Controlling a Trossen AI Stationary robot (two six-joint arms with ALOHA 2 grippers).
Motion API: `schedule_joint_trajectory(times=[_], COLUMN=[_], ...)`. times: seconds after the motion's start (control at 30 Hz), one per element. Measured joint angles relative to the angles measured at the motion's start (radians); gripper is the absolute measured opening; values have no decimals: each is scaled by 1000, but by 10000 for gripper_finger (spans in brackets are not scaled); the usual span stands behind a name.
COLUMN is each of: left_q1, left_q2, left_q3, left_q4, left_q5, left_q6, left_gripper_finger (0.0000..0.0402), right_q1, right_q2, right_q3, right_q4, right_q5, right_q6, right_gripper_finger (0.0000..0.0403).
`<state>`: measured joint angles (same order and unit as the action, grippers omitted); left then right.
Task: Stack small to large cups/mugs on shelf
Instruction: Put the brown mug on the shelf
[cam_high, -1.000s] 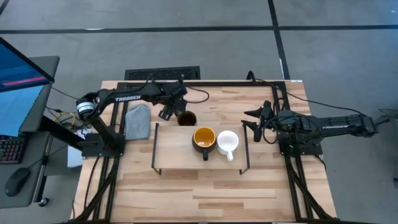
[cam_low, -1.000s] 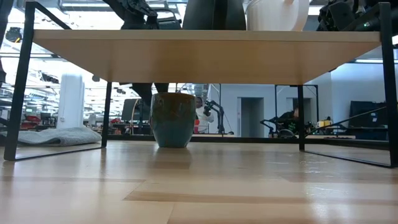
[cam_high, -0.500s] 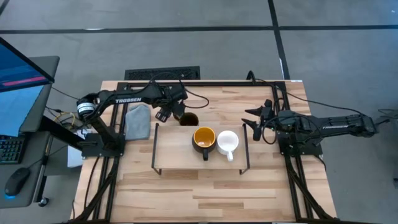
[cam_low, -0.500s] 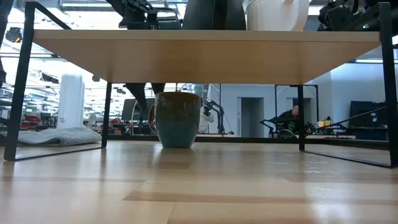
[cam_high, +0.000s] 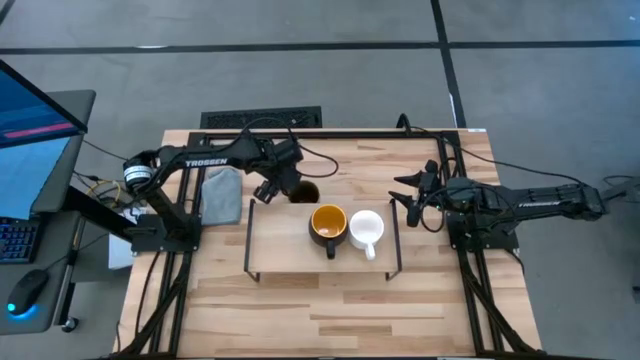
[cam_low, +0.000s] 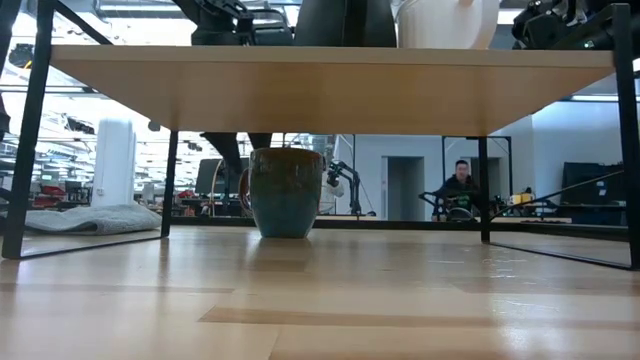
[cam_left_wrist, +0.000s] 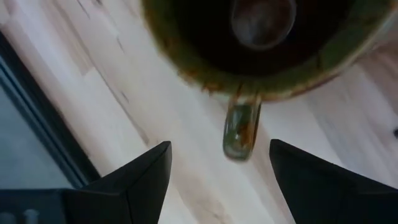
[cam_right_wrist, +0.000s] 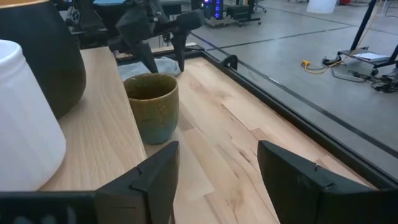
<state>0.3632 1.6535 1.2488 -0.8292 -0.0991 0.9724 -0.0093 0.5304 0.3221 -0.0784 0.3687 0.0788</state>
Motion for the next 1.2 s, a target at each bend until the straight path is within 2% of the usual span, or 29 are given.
schedule_joint_trajectory(times=[0.33, 0.43, 0.8, 0.97, 1.2], left_q1=[2, 4, 11, -14, -32], left_q2=[1, 19, 63, 63, 63], left_q3=[0, 0, -2, -2, -2], left_q4=[107, 136, 96, 96, 118], left_q5=[5, -22, -48, -142, -86], left_q6=[-23, -24, -11, -7, -6], left_gripper_finger=[263, 263, 263, 263, 263], right_q1=[0, 0, 0, 0, 0], right_q2=[0, 0, 0, 0, 0], right_q3=[0, 0, 0, 0, 0], right_q4=[3, 3, -3, -32, -49], right_q5=[0, 0, 0, -1, -1], right_q6=[12, 35, 45, 45, 45], right_gripper_finger=[240, 240, 240, 240, 240])
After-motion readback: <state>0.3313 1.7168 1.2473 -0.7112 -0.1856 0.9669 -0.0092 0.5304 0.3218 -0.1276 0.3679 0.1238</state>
